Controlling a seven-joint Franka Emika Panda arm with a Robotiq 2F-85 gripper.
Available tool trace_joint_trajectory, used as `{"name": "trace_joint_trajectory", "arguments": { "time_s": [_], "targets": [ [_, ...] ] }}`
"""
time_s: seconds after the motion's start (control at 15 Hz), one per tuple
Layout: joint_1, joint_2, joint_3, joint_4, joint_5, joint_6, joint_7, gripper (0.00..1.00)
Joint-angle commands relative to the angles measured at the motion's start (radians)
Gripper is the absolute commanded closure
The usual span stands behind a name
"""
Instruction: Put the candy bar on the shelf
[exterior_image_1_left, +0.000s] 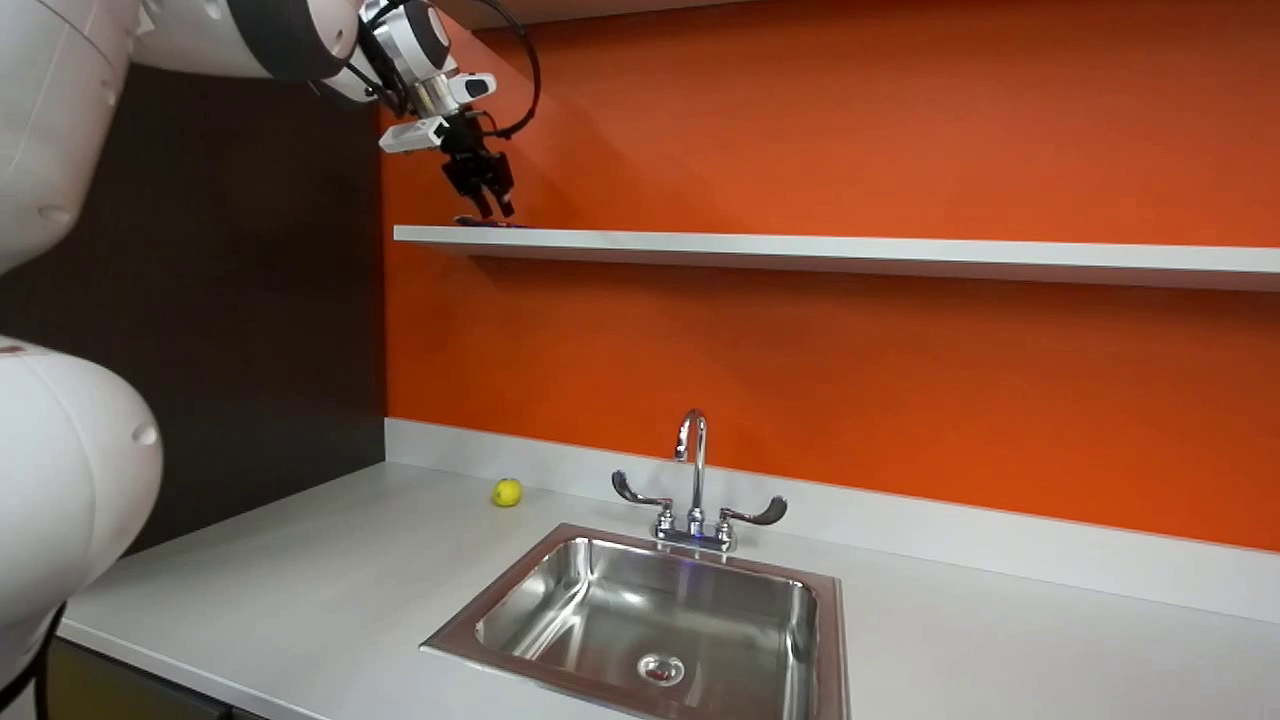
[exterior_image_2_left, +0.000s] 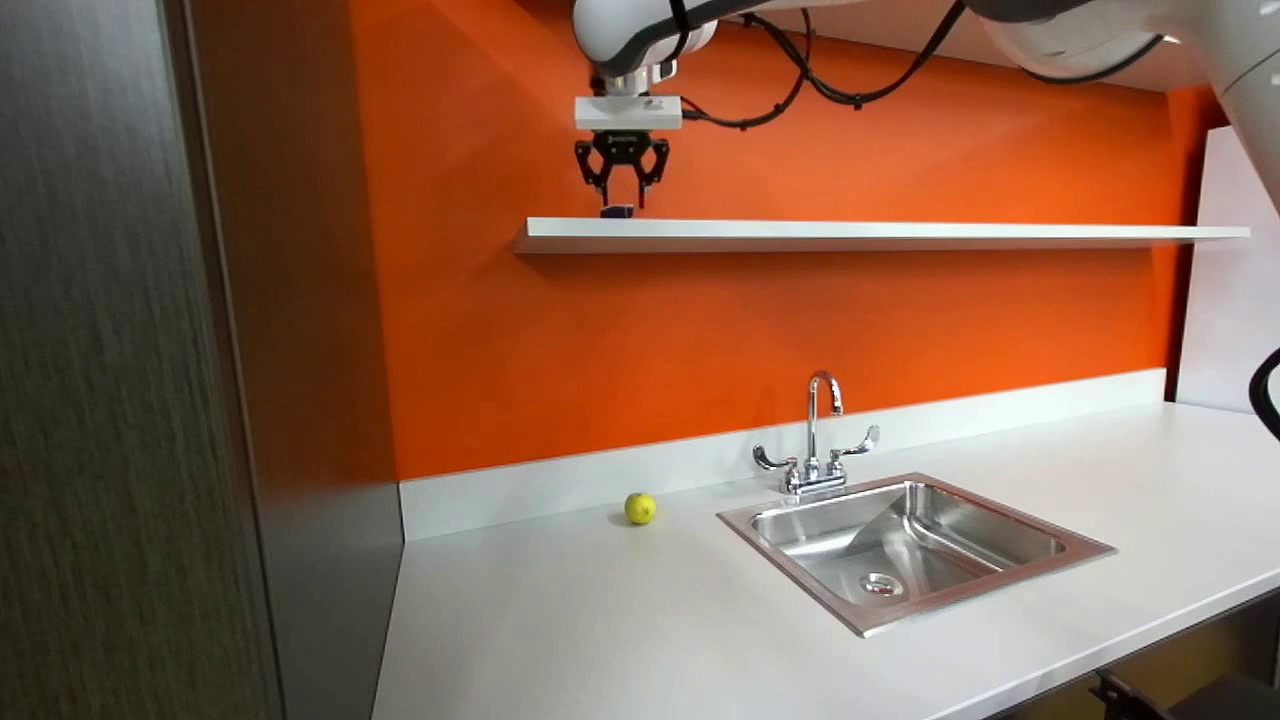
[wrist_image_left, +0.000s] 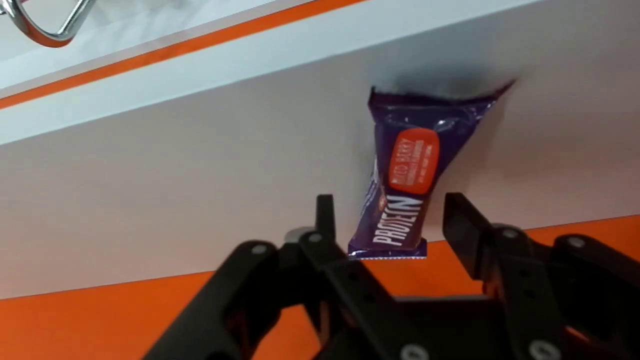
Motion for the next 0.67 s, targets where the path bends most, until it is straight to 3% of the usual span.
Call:
{"name": "trace_joint_trajectory", "arguments": {
  "time_s": [0.0,0.13,0.6],
  "targets": [
    [0.005,0.026,-0.004,0.065,-0.005,-0.06,-0.02,0.1],
    [0.004,0.006,-0.001,0.042,0.0,-0.064,-0.02,0.0],
    [-0.002,-0.131,0.012,-0.116,0.013,-0.069,-0.019,0.0]
  ]
}}
